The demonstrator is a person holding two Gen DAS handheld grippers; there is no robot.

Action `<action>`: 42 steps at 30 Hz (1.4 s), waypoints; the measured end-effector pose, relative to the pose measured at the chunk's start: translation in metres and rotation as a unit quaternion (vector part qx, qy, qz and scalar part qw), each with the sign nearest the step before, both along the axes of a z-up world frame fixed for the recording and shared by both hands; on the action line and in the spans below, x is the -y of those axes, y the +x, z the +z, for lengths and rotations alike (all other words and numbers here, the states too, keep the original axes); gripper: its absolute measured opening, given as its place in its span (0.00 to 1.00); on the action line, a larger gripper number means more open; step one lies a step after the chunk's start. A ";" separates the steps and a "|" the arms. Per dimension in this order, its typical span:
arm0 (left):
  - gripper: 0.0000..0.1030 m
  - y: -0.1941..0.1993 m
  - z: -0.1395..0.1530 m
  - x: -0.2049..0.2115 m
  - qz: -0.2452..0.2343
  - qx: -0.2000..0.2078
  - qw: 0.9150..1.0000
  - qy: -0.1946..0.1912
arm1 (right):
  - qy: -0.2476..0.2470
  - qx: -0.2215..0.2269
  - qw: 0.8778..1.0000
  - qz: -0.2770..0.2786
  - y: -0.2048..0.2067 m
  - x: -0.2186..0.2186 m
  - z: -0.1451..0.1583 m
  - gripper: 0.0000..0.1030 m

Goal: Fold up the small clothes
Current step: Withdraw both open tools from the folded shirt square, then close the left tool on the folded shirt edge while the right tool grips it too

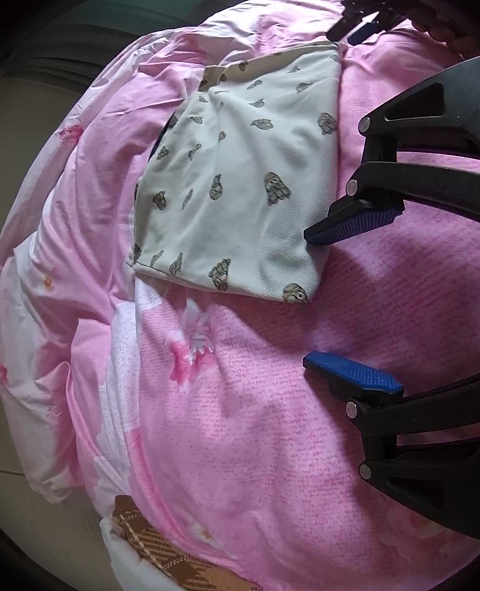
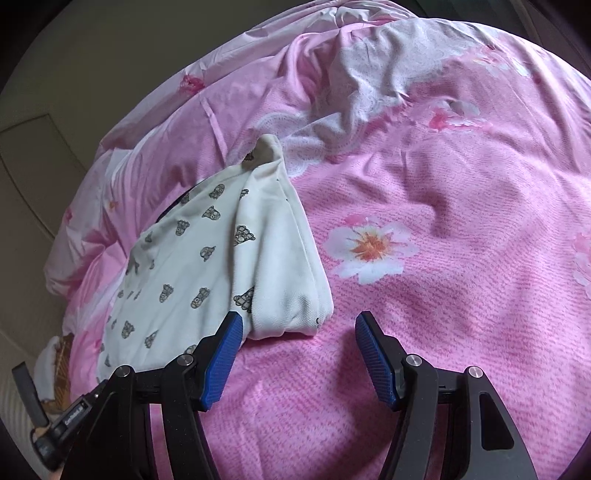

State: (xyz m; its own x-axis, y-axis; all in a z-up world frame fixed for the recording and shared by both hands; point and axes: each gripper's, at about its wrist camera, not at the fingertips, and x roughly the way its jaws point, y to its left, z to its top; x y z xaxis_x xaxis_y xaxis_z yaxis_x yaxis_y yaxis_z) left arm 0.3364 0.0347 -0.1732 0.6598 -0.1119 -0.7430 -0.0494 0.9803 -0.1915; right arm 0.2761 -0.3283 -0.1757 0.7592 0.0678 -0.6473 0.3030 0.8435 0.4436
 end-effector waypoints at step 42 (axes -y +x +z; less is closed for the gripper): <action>0.14 0.004 0.026 0.010 -0.001 0.046 0.998 -0.047 | 0.159 0.012 0.985 0.062 0.026 0.012 -0.031 0.14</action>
